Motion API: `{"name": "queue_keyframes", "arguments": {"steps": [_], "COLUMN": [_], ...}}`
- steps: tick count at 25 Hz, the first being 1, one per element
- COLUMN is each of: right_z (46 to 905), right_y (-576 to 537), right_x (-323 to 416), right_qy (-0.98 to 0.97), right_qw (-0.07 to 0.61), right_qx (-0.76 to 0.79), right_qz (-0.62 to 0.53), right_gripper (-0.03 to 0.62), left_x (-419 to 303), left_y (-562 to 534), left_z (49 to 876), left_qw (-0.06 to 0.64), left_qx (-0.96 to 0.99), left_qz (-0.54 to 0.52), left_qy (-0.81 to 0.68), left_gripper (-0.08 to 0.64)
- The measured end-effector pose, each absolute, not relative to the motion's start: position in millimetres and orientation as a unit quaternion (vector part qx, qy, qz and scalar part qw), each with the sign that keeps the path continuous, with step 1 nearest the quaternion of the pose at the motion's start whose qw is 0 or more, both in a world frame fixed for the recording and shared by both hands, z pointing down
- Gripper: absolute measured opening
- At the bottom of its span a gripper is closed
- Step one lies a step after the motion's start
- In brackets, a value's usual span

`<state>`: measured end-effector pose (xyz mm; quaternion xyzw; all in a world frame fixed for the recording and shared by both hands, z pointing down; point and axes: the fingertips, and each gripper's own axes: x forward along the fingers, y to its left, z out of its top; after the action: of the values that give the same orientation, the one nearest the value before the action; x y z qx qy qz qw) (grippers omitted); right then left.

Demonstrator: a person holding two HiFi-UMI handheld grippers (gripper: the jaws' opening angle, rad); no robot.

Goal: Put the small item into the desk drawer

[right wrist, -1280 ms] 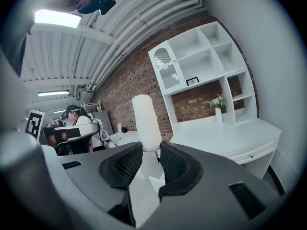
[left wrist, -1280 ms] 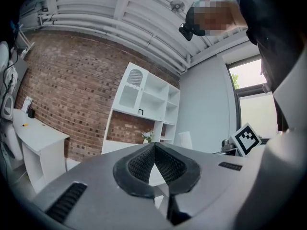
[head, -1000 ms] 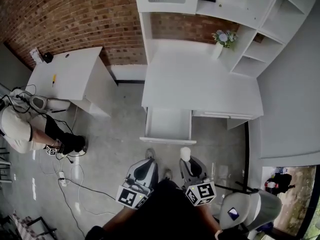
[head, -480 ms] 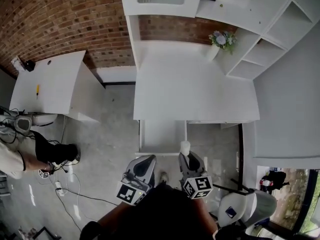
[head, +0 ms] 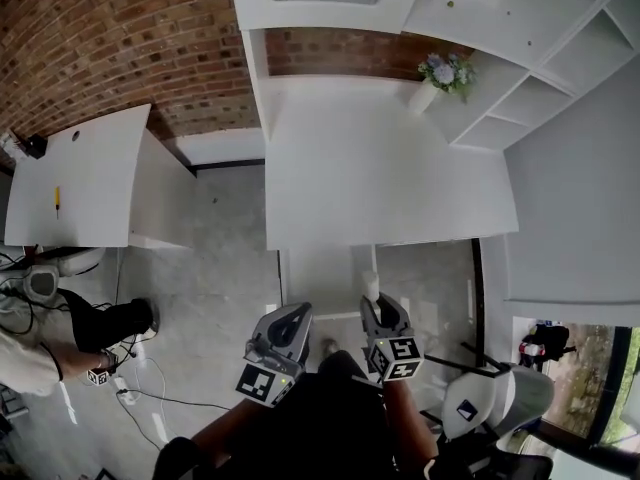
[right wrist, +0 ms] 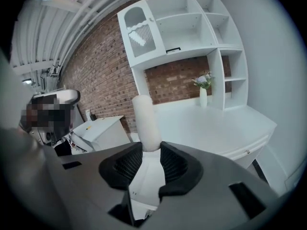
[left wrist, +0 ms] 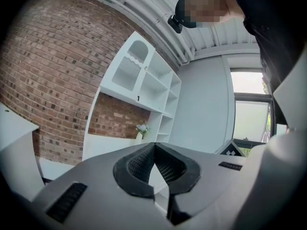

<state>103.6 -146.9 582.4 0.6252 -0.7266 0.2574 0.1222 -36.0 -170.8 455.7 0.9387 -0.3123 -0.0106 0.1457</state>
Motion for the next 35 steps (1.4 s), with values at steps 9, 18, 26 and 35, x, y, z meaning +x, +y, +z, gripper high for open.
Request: {"name": "queue_keyframes", "arguments": {"steps": [9, 18, 26, 35], "right_z": [637, 715, 788, 874], "right_y": [-161, -174, -184, -189], "right_x": [106, 123, 135, 141], "right_qy": [-0.718, -0.725, -0.722, -0.703], "right_qw": [0.153, 0.198, 0.254, 0.307], "right_qx": [0.61, 0.566, 0.526, 0.484], "right_qz": [0.297, 0.339, 0.371, 0.42], "right_gripper": [0.132, 0.132, 0.132, 0.132], "left_x": [-28, 4, 25, 35], "left_y": [-198, -200, -201, -210], "left_z": [465, 478, 487, 502], "left_qw": [0.152, 0.157, 0.164, 0.172], "left_qx": [0.935, 0.926, 0.916, 0.906], "left_qz": [-0.011, -0.004, 0.003, 0.012], "left_qy": [-0.32, -0.343, -0.365, -0.386], "left_gripper": [0.023, 0.023, 0.023, 0.023]}}
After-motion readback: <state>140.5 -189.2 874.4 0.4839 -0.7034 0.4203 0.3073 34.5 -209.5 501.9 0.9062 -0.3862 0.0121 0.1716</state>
